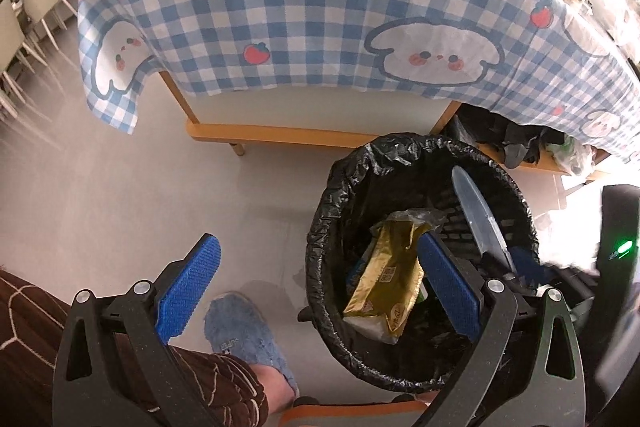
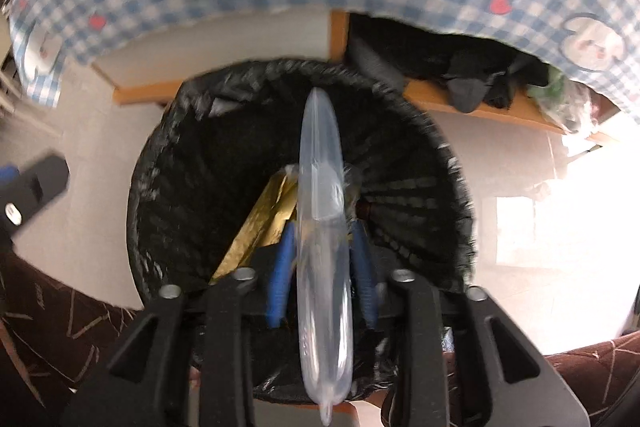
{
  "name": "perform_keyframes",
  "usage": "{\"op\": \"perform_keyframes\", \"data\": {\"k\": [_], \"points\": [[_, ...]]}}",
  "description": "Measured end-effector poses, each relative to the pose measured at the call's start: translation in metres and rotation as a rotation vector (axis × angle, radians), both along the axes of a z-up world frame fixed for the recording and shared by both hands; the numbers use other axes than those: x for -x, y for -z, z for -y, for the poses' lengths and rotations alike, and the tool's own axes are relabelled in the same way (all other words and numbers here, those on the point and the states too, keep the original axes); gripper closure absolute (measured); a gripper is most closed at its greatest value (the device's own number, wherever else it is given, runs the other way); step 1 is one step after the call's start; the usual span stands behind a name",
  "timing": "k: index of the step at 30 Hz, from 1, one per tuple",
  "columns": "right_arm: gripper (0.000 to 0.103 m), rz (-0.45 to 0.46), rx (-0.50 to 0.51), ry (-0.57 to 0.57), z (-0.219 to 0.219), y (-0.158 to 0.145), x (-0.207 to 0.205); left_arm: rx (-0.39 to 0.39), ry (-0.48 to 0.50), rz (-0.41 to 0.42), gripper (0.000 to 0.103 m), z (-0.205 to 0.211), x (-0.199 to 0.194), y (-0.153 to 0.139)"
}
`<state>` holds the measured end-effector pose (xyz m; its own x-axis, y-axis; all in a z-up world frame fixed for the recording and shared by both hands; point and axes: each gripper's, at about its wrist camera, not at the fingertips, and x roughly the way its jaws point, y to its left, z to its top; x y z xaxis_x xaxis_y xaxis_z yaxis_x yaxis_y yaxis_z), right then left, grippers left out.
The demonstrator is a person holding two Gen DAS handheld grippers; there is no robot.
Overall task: Collect trash
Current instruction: 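Move both tools back over the table toward the medicine box and tissue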
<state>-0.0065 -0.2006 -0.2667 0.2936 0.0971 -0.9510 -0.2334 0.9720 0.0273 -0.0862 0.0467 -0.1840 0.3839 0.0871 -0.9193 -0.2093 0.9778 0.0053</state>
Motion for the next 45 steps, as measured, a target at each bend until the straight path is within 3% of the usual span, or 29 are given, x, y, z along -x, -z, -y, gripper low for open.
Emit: {"op": "perform_keyframes", "data": {"k": [4, 6, 9, 16, 24, 35, 45], "points": [[0.048, 0.045, 0.009, 0.032, 0.013, -0.018, -0.005, 0.015, 0.0, 0.003, 0.006, 0.001, -0.001, -0.003], [0.036, 0.057, -0.002, 0.048, 0.02, -0.027, -0.005, 0.011, 0.006, 0.01, 0.006, 0.003, -0.001, -0.007], [0.027, 0.088, -0.009, 0.059, 0.029, -0.045, -0.005, 0.008, 0.012, 0.024, 0.006, 0.006, -0.001, -0.015], [0.009, 0.27, 0.026, 0.066, 0.039, -0.105, -0.002, 0.026, 0.016, 0.046, 0.006, 0.007, -0.001, -0.038], [0.008, 0.435, 0.046, 0.144, 0.065, -0.161, -0.032, 0.041, 0.026, 0.089, 0.006, 0.012, -0.015, -0.073], [0.008, 0.525, -0.003, 0.161, 0.091, -0.222, -0.123, 0.056, 0.051, 0.147, 0.006, 0.024, -0.088, -0.119], [0.008, 0.532, -0.036, 0.128, 0.084, -0.231, -0.193, 0.056, 0.051, 0.192, 0.006, 0.035, -0.176, -0.161]]}}
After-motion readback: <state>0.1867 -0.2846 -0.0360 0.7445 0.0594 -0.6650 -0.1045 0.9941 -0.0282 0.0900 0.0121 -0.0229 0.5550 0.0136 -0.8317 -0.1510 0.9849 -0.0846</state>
